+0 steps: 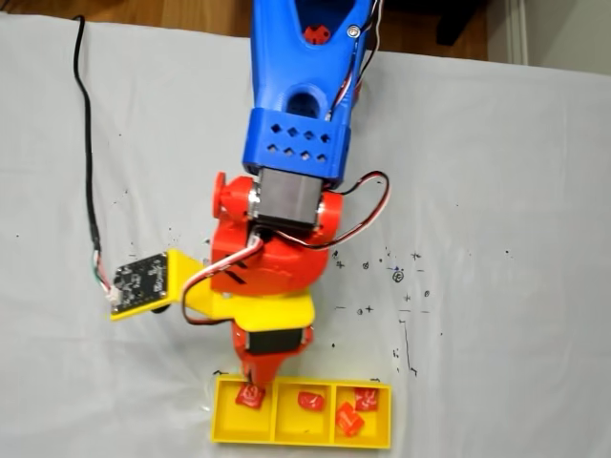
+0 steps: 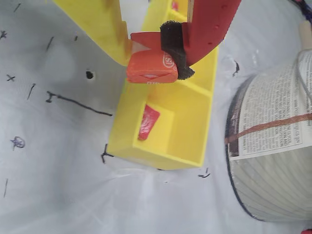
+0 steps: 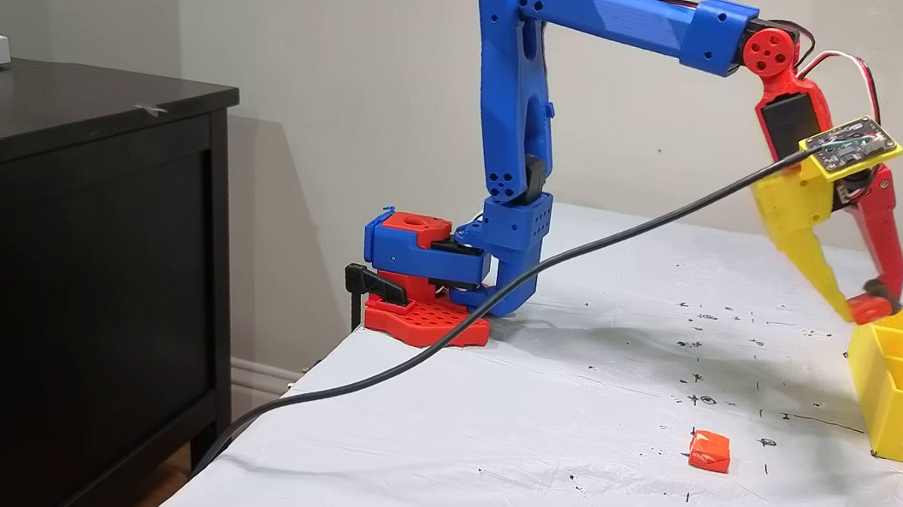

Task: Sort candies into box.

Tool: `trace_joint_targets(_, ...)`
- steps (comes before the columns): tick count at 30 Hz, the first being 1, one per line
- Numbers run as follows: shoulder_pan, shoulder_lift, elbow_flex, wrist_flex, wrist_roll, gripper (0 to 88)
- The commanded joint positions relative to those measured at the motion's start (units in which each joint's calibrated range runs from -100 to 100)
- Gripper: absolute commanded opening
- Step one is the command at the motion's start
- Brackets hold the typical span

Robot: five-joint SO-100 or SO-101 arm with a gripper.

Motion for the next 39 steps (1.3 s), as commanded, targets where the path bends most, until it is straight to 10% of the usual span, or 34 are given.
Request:
trace_joint_targets(1, -3.1, -3.3, -2.6, -5.7, -1.8, 0.2)
trace_joint_targets(32, -6.7, 11.8, -8.8, -11.8, -5.7, 0.7)
trace_joint_targets(39, -6.8, 11.8, -9.1, -10.2, -5.4, 26.3)
